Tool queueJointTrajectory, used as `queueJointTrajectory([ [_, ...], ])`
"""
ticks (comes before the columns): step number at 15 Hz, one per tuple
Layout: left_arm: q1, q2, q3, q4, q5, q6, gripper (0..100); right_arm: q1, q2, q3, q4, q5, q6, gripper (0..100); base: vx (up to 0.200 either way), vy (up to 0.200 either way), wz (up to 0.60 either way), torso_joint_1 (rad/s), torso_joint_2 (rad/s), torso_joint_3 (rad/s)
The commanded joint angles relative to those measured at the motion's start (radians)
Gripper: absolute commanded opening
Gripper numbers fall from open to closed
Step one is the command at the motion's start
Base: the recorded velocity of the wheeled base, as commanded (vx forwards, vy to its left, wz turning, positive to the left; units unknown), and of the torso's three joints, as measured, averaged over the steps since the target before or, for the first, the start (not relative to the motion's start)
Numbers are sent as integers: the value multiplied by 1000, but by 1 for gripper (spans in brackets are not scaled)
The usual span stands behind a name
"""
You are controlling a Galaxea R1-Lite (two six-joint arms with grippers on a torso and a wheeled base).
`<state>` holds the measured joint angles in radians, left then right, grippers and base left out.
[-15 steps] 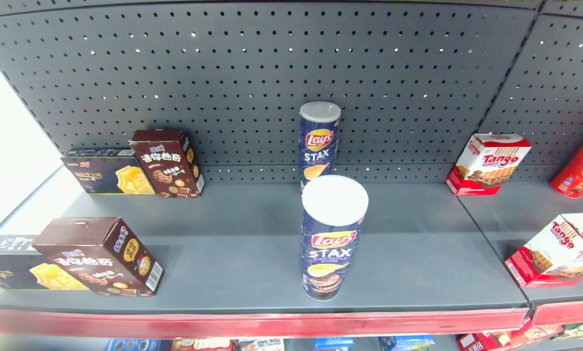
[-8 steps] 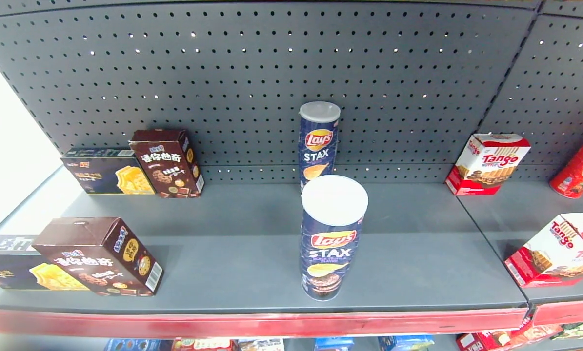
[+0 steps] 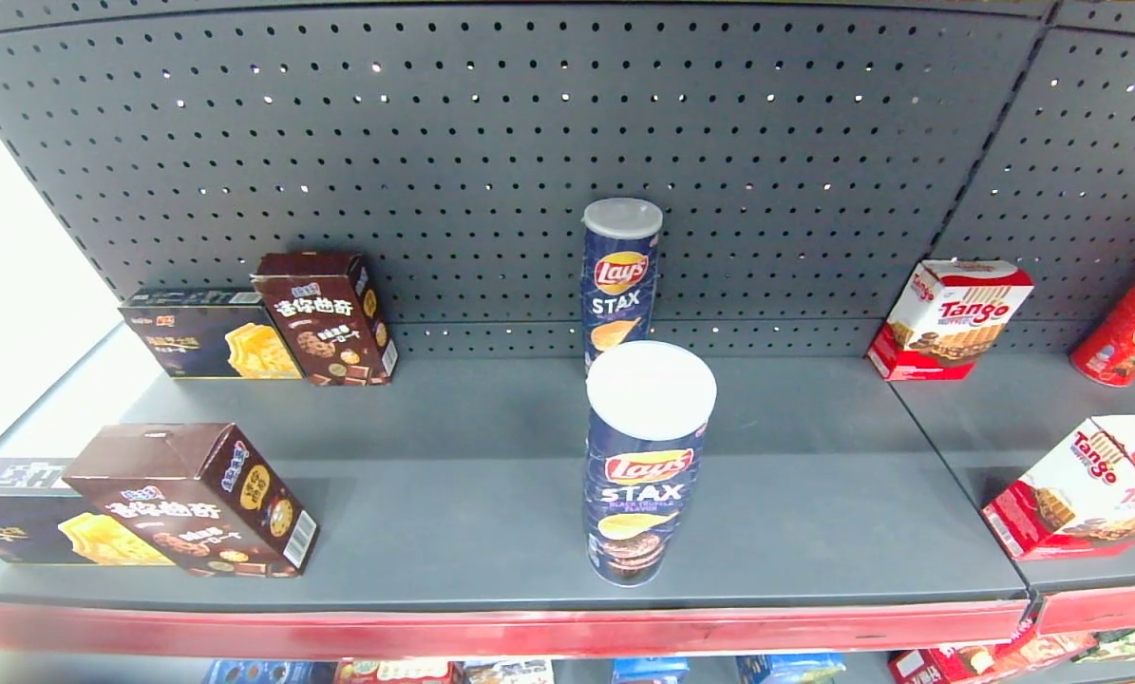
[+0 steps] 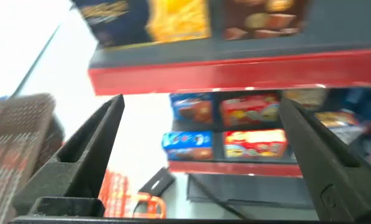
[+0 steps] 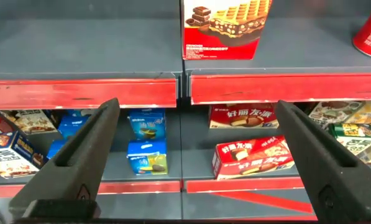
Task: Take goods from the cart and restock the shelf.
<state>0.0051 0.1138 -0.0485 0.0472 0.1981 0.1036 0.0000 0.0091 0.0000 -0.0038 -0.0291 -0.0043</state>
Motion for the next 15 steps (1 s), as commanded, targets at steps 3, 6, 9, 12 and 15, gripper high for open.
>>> queueJointTrajectory([
  [3,70,-22,49,-47,-282,-53,100,0,0,0,-1,0,1,100,0,0,0,0,0,0],
  [6,-22,-66,49,-44,-286,-10,100,0,0,0,-1,0,1,100,0,0,0,0,0,0],
  [9,-8,-114,49,-49,-209,-48,100,0,0,0,-1,0,1,100,0,0,0,0,0,0],
  [12,-8,-114,49,-47,-178,-35,100,2,0,0,-1,0,1,100,0,0,0,0,0,0],
  [15,-8,-114,49,-49,-197,-111,100,0,0,0,-1,0,1,100,0,0,0,0,0,0],
])
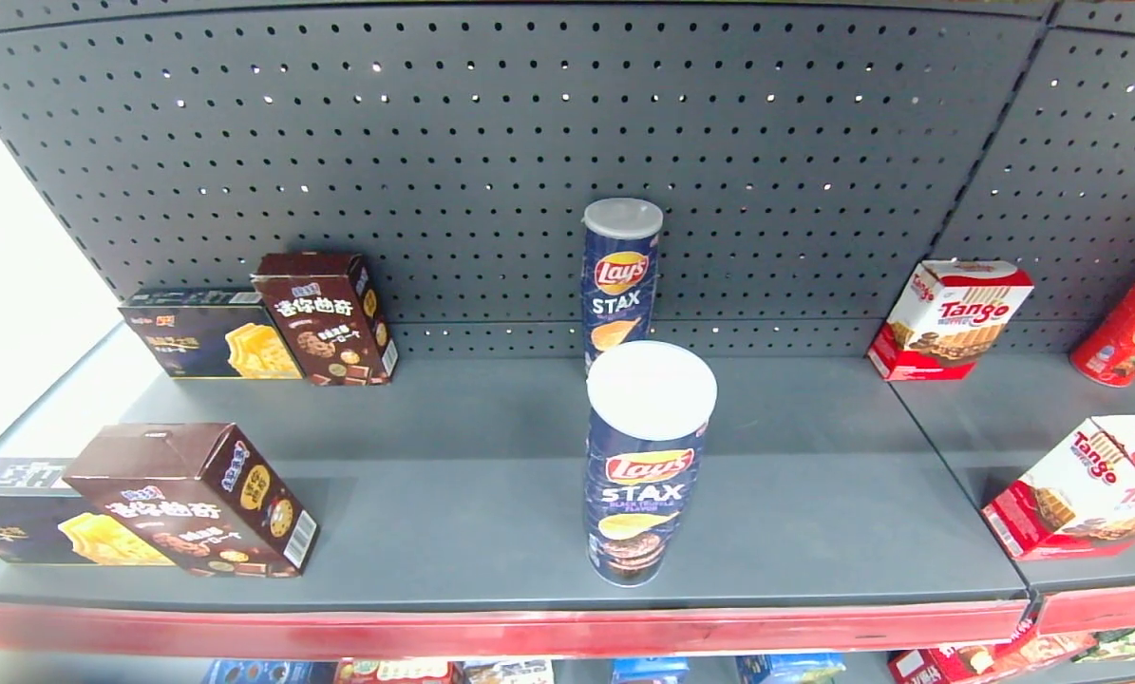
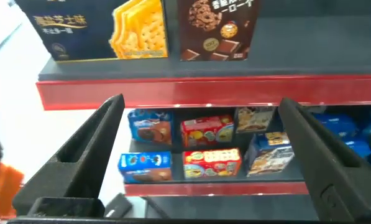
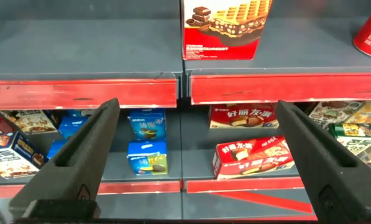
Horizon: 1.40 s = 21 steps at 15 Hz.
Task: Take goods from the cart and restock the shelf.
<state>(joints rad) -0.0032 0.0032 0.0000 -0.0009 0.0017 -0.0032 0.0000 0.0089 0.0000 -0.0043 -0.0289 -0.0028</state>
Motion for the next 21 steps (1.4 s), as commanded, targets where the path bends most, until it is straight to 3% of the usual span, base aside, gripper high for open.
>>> queueJointTrajectory([
  [1,0,-3,0,-1,-12,8,100,0,0,0,0,0,0,100,0,0,0,0,0,0],
  [3,0,-3,0,-1,-48,23,100,0,0,0,0,0,0,100,0,0,0,0,0,0],
  [7,0,-3,0,-1,-16,8,100,0,0,0,-2,6,-5,100,0,0,0,0,0,0],
  [21,2,-3,0,-1,-12,8,100,2,2,0,0,21,-2,100,-14,0,0,1,0,0],
])
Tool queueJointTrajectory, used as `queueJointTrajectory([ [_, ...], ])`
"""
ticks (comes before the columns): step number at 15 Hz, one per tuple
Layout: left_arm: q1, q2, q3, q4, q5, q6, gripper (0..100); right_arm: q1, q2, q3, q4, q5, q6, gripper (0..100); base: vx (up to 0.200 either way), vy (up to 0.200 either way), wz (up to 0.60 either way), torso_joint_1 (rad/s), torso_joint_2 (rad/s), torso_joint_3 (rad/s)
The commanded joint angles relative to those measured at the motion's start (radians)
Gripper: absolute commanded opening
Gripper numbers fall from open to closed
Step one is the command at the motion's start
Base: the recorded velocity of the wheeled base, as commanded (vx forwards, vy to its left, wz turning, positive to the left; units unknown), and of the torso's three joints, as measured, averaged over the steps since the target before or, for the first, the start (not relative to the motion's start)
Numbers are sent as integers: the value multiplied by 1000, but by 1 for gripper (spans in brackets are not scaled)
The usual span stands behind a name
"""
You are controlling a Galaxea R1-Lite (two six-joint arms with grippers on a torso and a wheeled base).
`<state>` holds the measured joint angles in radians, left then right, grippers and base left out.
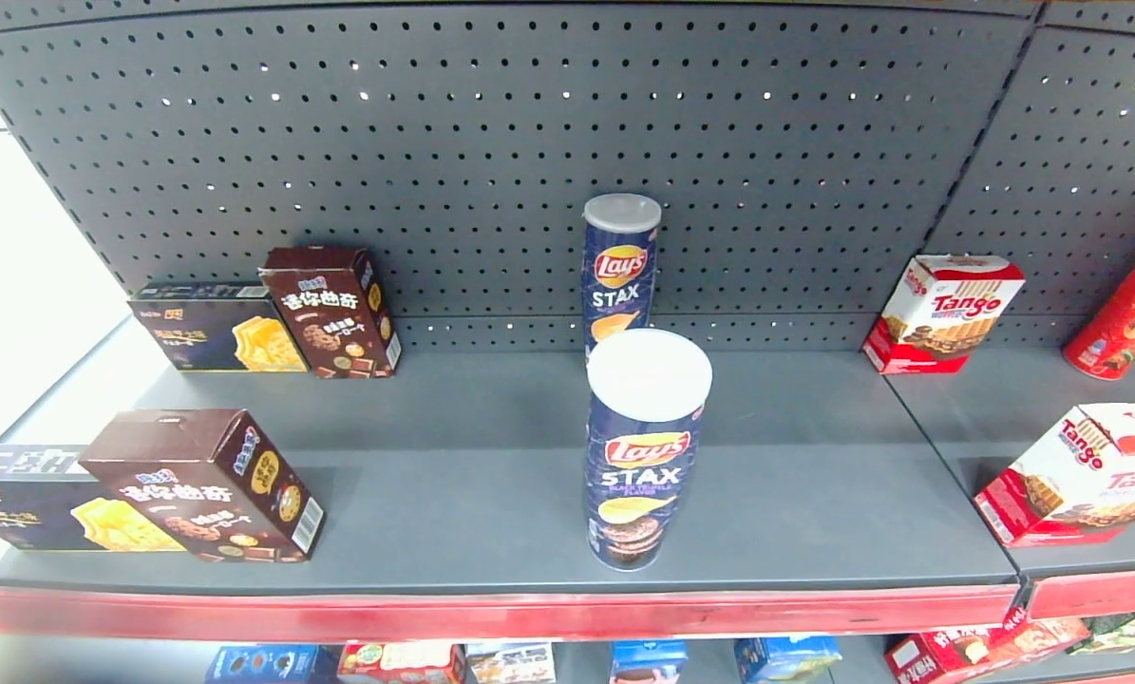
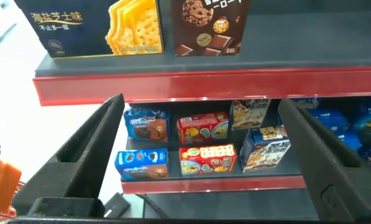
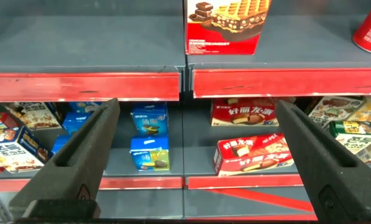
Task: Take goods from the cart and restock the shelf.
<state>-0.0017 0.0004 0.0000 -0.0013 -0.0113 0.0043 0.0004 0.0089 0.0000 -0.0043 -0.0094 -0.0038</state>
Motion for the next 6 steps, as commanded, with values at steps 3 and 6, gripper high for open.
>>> queueJointTrajectory([
  [3,0,0,0,-2,-1,0,100,1,2,0,0,3,-1,100,0,0,0,0,0,0],
  [6,0,0,0,-2,-1,0,100,0,2,0,0,3,1,100,0,0,0,0,0,0],
])
